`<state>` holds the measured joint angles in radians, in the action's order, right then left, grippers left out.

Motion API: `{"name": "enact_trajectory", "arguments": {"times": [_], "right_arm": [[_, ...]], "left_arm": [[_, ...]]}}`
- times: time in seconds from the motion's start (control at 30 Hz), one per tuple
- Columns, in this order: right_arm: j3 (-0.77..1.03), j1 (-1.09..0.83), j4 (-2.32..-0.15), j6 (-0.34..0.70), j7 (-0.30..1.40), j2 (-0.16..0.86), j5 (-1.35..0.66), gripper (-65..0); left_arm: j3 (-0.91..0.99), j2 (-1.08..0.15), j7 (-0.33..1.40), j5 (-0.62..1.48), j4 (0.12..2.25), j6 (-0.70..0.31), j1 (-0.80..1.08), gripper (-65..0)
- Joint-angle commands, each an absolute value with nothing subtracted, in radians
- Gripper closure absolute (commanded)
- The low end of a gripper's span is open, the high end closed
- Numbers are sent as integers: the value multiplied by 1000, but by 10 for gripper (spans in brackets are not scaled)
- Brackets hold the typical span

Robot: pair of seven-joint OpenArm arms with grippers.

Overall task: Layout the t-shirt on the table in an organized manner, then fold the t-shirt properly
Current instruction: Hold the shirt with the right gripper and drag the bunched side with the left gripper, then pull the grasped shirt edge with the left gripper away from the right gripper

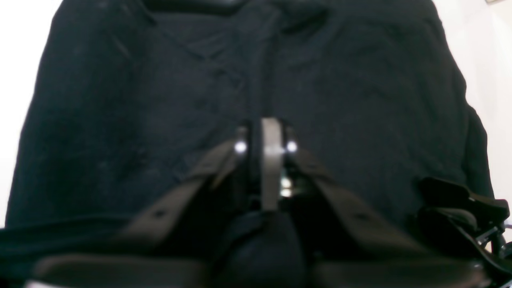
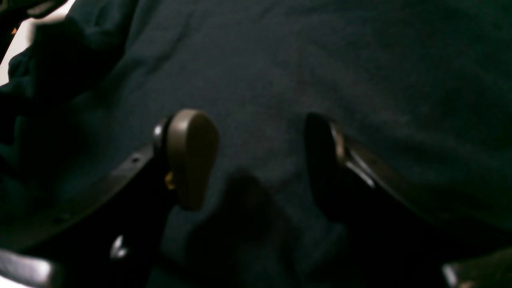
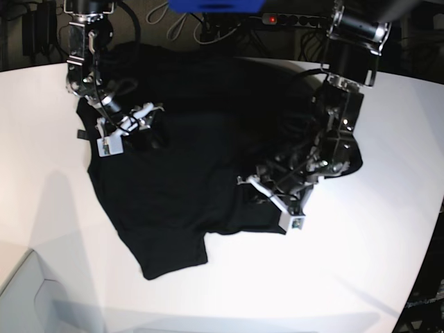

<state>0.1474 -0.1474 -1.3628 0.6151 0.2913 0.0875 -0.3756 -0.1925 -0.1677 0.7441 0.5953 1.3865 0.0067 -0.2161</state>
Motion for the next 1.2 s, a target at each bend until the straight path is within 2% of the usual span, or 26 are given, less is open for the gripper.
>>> {"name": "enact_trajectory", "arguments": {"times": [0.0,0.07,0.13,0.67,0.73,0.8,0.87,0.9,0.97,1.17], "right_arm": [[150,-140,-1377,627,278,93,-390,-377],[150,-140,-1377,627,278,93,-390,-377],[150,-140,-1377,627,278,93,-390,-377],[150,-140,-1377,627,278,93,-390,-377],[150,-140,-1377,627,278,93,-390,-377],[150,-140,-1377,627,278,93,-390,-377],[150,-140,-1377,627,278,93,-390,-377],[150,-140,-1377,627,278,93,-390,-377],[150,-140,-1377,627,278,93,-390,-377],[150,-142,-1377,627,278,93,-390,-377]], "left_arm": [[-189,-168,730,604,1400,4,-237,-165],[-189,-168,730,604,1400,8,-232,-262],[-189,-168,725,604,1397,10,-231,-308],[-199,-114,719,596,1150,4,-317,-307],[-200,-113,719,596,1152,4,-317,-277],[-197,-116,719,602,1155,2,-315,-179],[-189,-116,719,602,1155,2,-318,-22],[-189,-117,719,604,1155,2,-321,0],[-188,-119,719,604,1176,4,-323,-17],[-41,-119,723,598,1268,4,-335,-1]]}}
